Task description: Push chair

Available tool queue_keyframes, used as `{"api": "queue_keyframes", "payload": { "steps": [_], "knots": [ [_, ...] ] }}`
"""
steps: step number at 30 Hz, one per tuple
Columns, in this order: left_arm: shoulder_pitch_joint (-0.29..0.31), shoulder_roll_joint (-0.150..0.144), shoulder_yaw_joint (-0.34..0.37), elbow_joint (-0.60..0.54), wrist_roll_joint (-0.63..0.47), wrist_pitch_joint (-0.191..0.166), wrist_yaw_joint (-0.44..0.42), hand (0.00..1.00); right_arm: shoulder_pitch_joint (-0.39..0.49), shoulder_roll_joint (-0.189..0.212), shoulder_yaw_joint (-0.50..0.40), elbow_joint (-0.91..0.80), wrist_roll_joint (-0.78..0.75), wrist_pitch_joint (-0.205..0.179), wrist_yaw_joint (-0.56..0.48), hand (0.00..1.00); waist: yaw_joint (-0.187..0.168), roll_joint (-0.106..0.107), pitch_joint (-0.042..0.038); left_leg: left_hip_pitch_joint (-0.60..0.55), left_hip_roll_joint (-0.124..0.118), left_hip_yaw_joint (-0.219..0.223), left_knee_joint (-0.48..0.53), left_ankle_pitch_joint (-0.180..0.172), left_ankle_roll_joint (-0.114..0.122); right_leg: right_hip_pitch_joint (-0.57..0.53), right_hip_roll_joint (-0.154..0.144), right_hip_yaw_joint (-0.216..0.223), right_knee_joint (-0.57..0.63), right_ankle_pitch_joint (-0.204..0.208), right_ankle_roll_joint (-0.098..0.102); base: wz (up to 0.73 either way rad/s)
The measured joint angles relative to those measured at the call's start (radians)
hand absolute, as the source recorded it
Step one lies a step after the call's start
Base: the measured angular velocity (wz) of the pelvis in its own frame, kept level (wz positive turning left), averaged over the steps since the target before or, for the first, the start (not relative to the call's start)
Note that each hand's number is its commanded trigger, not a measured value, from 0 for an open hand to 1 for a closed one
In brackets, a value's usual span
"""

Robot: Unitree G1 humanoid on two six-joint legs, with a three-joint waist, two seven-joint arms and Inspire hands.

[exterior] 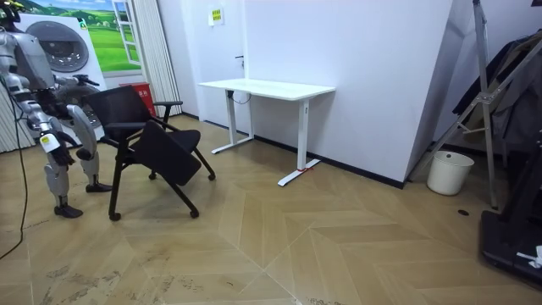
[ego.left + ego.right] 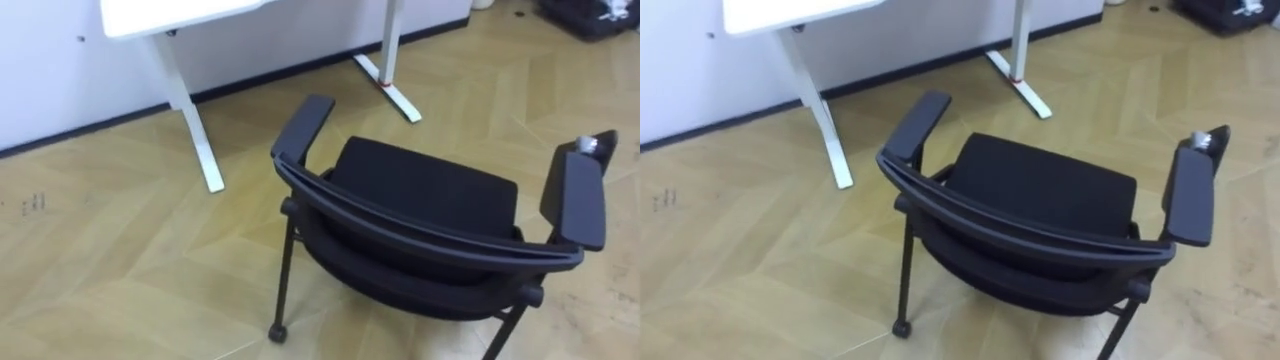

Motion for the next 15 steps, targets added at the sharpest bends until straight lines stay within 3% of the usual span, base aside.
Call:
{"api": "queue_keyframes", "payload": {
  "steps": [1, 2, 6, 7, 10, 15],
  "knots": [
    [-0.011, 0.008, 0.001, -0.03, 0.063, -0.004, 0.026, 0.0, 0.0, 0.0, 0.0, 0.0, 0.003, -0.001, 0.002, 0.0, -0.004, -0.003, 0.003, -0.002, 0.0, -0.002, 0.0, 0.0, 0.0, 0.001, 0.0, -0.003, 0.0, 0.0, 0.0, 0.03],
    [-0.018, 0.015, 0.001, -0.042, 0.096, -0.007, 0.04, 0.0, 0.0, 0.0, 0.0, 0.001, 0.004, -0.002, 0.004, 0.0, -0.007, 0.008, -0.0013, -0.002, 0.0, -0.004, 0.001, 0.0, 0.0, 0.001, 0.0, -0.002, 0.0, 0.0, 0.0, 0.06],
    [-0.069, 0.051, -0.018, -0.169, 0.35, -0.009, 0.112, 0.0, 0.006, -0.001, 0.005, 0.005, 0.004, -0.002, 0.022, 0.0, -0.036, 0.003, 0.0026, 0.0, -0.001, -0.004, -0.001, 0.0, 0.0, 0.001, 0.001, 0.005, -0.001, 0.0, 0.0, 0.0],
    [-0.077, 0.056, -0.025, -0.214, 0.422, -0.009, 0.116, 0.0, 0.008, 0.0, 0.005, 0.005, 0.008, -0.002, 0.022, 0.0, -0.042, 0.008, -0.0009, 0.001, -0.001, -0.003, -0.001, 0.0, 0.0, 0.001, 0.0, 0.007, -0.001, 0.0, 0.0, -0.05],
    [-0.092, 0.06, -0.033, -0.359, 0.596, -0.011, 0.117, 0.0, 0.014, -0.003, 0.003, 0.023, 0.011, -0.002, 0.028, 0.0, -0.071, 0.006, 0.01, 0.0, -0.001, 0.001, -0.002, 0.0, 0.0, -0.001, 0.0, 0.01, -0.003, 0.0, 0.0, -0.04],
    [-0.111, 0.103, -0.051, -0.416, 0.82, -0.009, 0.11, 0.0, 0.019, -0.032, -0.011, 0.049, 0.008, 0.001, 0.044, 0.0, -0.114, 0.029, 0.0085, 0.006, -0.001, 0.016, -0.004, 0.0, 0.0, -0.004, -0.003, 0.028, -0.005, 0.0, 0.0, -0.1]
  ]
}}
